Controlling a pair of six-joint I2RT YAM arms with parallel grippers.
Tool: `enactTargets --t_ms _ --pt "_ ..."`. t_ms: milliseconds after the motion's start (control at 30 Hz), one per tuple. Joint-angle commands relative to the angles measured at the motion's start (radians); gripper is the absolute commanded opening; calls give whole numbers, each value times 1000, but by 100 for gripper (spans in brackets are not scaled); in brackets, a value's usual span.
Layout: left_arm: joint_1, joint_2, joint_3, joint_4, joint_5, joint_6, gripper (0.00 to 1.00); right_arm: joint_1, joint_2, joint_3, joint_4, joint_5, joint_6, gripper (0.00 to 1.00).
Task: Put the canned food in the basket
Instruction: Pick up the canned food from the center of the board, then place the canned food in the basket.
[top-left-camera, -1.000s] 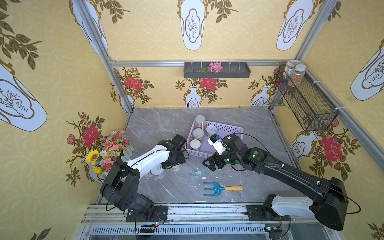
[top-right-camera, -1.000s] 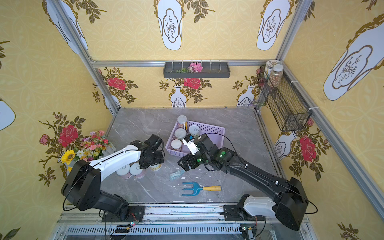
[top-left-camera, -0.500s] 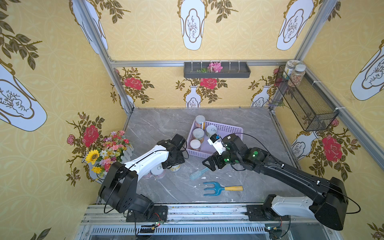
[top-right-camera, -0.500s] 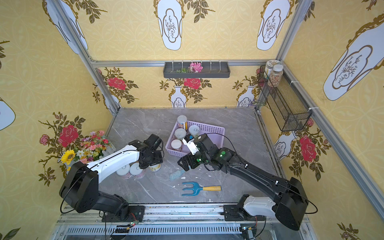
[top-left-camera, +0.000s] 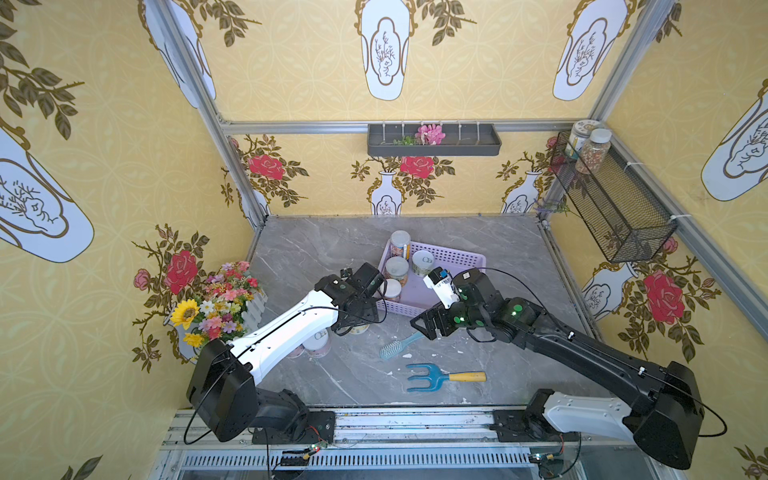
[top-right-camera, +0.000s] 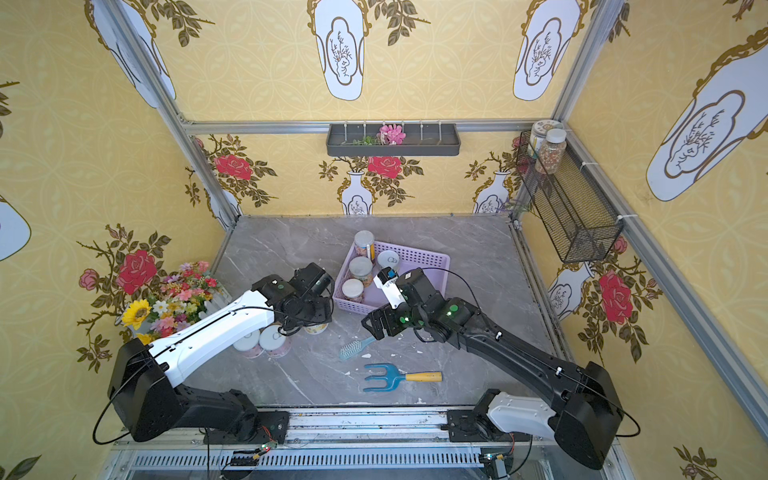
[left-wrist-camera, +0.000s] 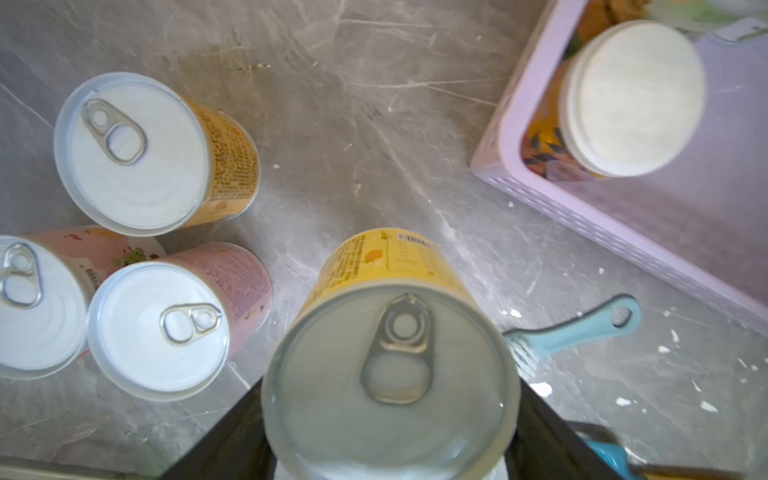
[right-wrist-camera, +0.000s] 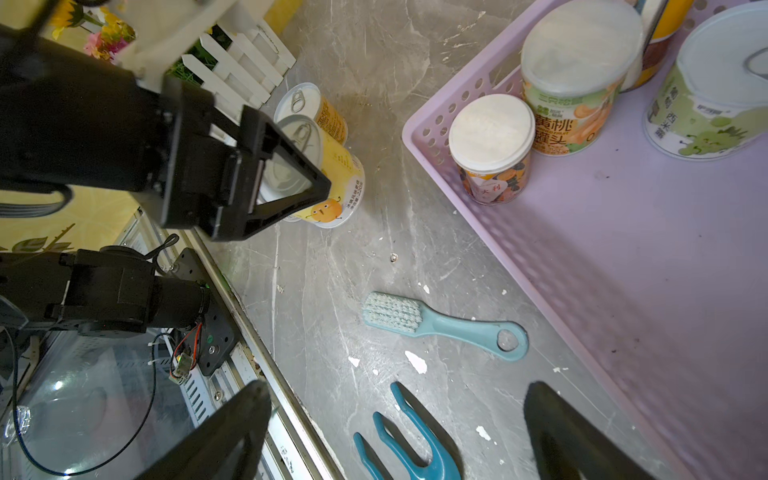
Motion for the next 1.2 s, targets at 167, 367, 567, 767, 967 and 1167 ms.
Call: enactTargets --t_ms 167,367,567,767,967,1167 --pt "-121 21 175 16 0 96 78 -85 -57 -43 75 -49 36 98" --pt "-133 148 331 63 20 189 78 -174 -139 -100 71 -67 67 98" --pt "-134 312 478 99 27 268 78 -277 -205 -126 -13 -7 97 98" --pt "-132 471 629 68 -3 312 78 -320 -241 -101 -122 116 91 98" --pt "-132 613 764 72 -7 346 78 -323 -264 -72 -138 199 69 97" --pt "-132 736 871 57 -42 394 78 -325 -307 -59 -101 207 6 97"
